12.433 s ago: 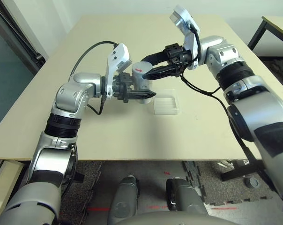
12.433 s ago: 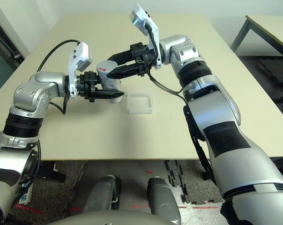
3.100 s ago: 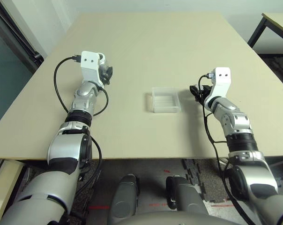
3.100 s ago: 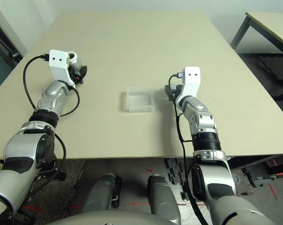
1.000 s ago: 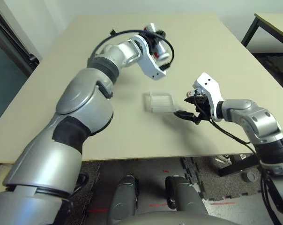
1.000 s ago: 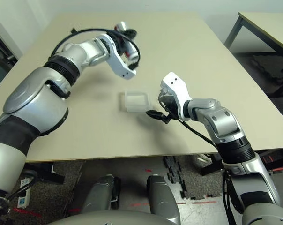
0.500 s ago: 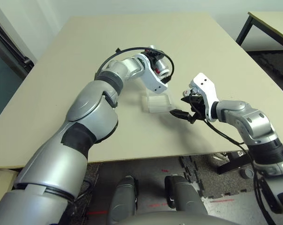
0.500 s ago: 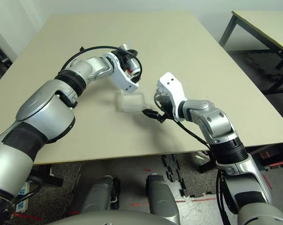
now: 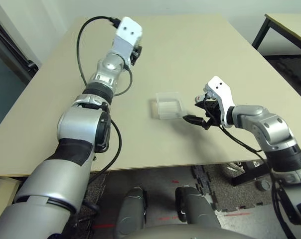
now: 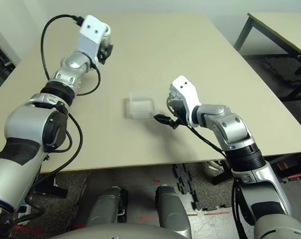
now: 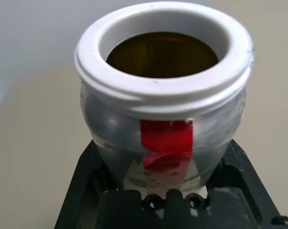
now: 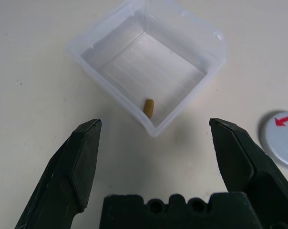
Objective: Pour the medicine from the bottle into the box.
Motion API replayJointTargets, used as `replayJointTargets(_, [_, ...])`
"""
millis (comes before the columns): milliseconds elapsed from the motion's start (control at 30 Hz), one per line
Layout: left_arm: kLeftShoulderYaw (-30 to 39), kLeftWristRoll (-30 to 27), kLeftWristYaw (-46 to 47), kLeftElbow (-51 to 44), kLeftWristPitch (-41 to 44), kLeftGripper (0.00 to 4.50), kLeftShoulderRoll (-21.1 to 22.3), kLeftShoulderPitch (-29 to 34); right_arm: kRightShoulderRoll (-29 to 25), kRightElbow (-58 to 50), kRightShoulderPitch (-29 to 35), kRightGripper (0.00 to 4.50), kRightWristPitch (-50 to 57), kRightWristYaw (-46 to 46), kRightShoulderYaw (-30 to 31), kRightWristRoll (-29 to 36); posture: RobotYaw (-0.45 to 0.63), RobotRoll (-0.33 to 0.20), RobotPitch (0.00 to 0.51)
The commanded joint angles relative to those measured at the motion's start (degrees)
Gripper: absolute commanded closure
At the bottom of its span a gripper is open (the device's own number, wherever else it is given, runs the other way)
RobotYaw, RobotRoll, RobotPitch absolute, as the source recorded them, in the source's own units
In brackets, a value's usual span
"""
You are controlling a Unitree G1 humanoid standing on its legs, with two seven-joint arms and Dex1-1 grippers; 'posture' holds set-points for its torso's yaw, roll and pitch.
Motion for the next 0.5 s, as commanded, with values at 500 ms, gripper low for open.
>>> replayJointTargets(500, [3.1, -4.5, 2.6, -1.3, 1.9, 1.96, -2.4, 8.7, 0.7, -0.5, -0.6, 0.0, 0.1, 0.0, -0.8, -0.1, 0.06, 0.0, 0.057])
